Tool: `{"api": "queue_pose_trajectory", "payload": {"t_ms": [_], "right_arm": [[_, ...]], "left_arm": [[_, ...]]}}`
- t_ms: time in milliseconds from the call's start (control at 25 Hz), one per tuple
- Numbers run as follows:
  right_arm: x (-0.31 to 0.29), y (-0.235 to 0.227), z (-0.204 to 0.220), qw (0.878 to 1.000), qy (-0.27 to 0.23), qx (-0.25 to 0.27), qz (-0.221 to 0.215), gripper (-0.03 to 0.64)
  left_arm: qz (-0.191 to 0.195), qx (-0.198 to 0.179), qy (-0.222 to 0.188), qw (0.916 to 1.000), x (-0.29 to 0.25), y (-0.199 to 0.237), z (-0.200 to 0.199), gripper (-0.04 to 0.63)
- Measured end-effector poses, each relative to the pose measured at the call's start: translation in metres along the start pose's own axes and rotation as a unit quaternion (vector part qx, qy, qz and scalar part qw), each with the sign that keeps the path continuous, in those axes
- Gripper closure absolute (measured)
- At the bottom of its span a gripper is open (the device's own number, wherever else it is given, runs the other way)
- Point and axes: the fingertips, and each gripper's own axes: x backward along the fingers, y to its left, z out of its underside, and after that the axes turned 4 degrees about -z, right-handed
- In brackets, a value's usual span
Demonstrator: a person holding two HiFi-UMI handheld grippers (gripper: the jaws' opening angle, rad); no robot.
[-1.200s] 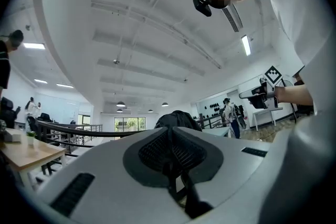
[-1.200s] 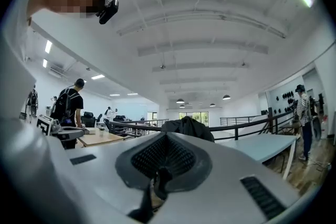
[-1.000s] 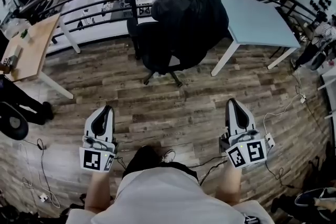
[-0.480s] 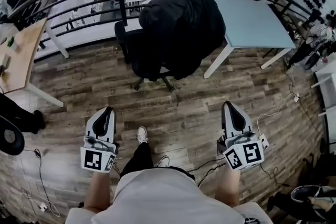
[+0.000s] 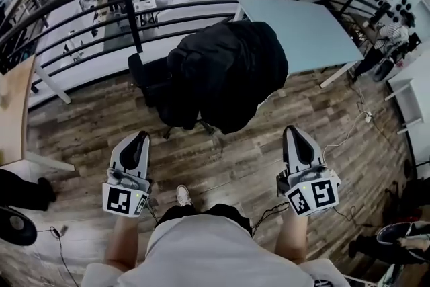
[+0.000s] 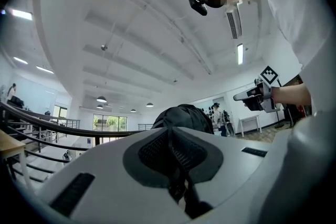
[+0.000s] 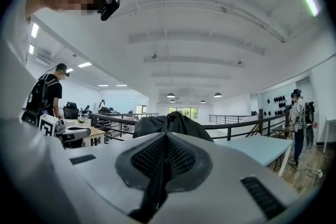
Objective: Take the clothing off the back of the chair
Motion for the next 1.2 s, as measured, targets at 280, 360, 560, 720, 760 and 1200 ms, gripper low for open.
{"api": "queue_pose_trajectory", "payload": {"t_ms": [280, 360, 560, 720, 760, 1200], "right_arm": [[-0.024, -0.019, 0.009, 0.999, 0.021, -0.001, 0.034, 0.598], [-0.03, -0.027, 0.01, 0.999, 0.019, -0.004, 0.036, 0.598], [-0.058, -0.039, 0.007, 1.0, 0.007, -0.002, 0.011, 0.597], [-0.078, -0.053, 0.001, 1.0, 0.005, -0.014, -0.022, 0.595], [-0.085, -0.055, 0.0, 0.999, 0.005, -0.014, -0.03, 0.595], [-0.172, -0.08, -0.036, 0.992, 0.06, 0.019, -0.107, 0.313]], "left_arm": [[0.034, 0.025, 0.011, 0.999, -0.047, 0.01, 0.021, 0.554], [0.044, 0.023, 0.007, 0.9987, -0.058, 0.003, 0.02, 0.554], [0.024, 0.011, -0.008, 0.9996, -0.077, 0.007, 0.01, 0.554], [0.004, -0.007, -0.014, 0.9999, -0.08, 0.004, 0.0, 0.554], [-0.002, -0.008, -0.014, 0.9999, -0.081, 0.007, -0.001, 0.554], [-0.034, 0.008, 0.002, 0.9994, -0.068, 0.014, 0.011, 0.554]]}}
